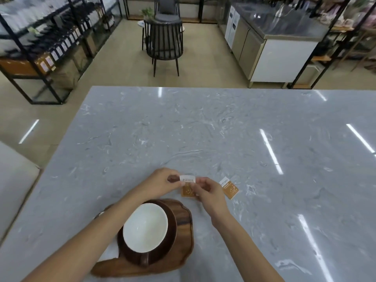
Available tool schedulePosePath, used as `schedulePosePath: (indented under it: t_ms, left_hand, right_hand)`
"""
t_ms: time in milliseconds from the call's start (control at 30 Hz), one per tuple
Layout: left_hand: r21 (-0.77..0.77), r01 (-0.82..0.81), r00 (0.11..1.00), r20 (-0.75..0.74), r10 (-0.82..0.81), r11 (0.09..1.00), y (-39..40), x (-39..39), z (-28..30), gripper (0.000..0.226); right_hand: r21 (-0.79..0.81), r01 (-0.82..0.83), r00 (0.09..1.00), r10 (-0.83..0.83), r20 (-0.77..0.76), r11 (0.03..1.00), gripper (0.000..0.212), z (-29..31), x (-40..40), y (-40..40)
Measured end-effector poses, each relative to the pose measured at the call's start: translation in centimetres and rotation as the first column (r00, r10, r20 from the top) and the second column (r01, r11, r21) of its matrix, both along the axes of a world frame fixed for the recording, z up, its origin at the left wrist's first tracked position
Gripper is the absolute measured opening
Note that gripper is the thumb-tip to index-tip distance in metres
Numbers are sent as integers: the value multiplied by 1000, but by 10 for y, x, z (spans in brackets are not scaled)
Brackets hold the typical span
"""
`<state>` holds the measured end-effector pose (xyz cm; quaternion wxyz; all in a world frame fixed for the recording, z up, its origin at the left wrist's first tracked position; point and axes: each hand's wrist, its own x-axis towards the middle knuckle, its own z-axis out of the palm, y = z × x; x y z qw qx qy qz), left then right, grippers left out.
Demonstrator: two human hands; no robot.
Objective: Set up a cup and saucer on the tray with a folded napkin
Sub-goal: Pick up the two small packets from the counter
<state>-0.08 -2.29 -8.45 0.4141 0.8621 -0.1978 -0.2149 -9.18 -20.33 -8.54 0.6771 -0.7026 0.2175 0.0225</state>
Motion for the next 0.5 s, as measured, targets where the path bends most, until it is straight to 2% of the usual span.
schedulePosePath:
  t_ms: [100, 267, 400, 500]
  left_hand:
    - [-118, -45, 998, -41, 40, 992, -12, -12, 19, 20]
    - [-265, -156, 984, -124, 127, 951, -32, -37, 40, 17]
    - [-302, -199, 980, -77, 185, 932, -47, -60, 44, 18]
    - [-347, -298, 954, -100, 281, 889, -56, -74, 48, 16]
  right_hand:
    - [146, 13, 1000, -16, 21, 989, 5, 13, -9, -10]
    - [355, 36, 998, -55, 42, 934, 20, 23, -25, -24]
    - [337, -41, 995, 7, 101, 940, 16, 23, -34, -46]
    - [226, 15, 997, -32, 74, 974, 13, 14, -35, -71]
